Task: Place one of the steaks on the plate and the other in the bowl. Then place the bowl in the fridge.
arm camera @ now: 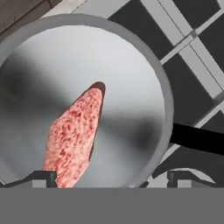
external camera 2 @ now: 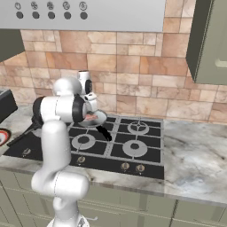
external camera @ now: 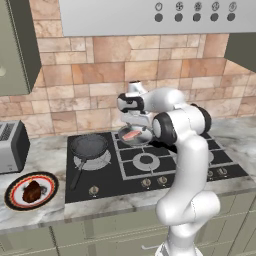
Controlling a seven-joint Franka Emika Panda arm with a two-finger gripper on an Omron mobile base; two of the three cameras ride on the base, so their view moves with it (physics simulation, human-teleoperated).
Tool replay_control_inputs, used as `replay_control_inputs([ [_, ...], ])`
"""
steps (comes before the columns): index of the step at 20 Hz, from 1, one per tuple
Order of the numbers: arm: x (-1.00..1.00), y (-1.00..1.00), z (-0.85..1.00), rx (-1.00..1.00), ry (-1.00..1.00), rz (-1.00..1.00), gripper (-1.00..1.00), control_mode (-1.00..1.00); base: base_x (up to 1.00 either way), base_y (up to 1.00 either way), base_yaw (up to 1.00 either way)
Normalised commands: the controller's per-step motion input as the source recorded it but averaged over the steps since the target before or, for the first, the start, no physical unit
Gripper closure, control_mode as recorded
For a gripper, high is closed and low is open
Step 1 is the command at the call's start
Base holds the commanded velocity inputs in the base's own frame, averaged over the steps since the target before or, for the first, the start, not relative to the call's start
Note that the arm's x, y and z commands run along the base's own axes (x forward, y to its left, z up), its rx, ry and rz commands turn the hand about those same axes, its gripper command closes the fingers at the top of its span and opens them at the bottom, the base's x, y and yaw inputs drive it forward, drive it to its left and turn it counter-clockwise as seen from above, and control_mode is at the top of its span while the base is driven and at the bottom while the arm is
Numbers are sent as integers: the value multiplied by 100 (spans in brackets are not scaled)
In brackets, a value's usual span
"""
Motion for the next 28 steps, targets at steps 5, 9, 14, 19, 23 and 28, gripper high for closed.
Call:
replay_control_inputs([
  [5, 22, 0, -11, 0, -2, 0, -100, -100, 0, 0, 0],
  [9, 12, 0, -16, 0, -1, 0, -100, -100, 0, 0, 0],
  [14, 17, 0, -15, 0, 0, 0, -100, -100, 0, 0, 0],
  [19, 19, 0, -17, 0, 0, -1, -100, -100, 0, 0, 0],
  [23, 6, 0, -13, 0, 0, -2, -100, -100, 0, 0, 0],
  [28, 0, 0, -14, 0, 0, -3, -100, -100, 0, 0, 0],
])
